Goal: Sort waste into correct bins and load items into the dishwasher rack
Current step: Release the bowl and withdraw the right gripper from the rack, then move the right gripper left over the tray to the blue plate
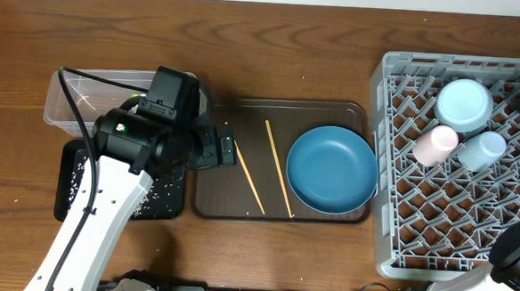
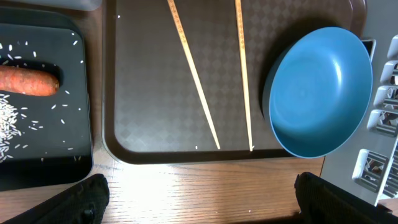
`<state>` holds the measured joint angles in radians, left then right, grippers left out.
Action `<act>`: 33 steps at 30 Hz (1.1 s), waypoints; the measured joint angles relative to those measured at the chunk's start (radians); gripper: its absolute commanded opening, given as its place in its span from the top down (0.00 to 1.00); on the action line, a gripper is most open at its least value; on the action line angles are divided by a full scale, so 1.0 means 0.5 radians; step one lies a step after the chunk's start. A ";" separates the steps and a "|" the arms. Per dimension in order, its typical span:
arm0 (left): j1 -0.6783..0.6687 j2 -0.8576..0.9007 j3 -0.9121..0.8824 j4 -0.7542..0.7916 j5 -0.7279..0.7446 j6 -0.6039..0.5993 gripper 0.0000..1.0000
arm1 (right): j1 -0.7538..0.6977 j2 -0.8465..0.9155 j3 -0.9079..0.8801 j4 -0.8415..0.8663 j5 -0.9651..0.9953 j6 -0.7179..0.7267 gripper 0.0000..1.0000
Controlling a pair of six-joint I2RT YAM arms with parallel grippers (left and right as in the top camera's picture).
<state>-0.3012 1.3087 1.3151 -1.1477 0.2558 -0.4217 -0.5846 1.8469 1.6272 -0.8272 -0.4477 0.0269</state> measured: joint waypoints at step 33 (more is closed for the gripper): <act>0.000 0.000 0.000 0.000 -0.001 0.000 0.02 | 0.373 -0.009 -0.319 0.172 0.729 -0.153 0.99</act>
<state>-0.3012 1.3087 1.3151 -1.1477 0.2554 -0.4217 -0.3981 1.8423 1.4677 -0.7414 -0.0834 -0.0494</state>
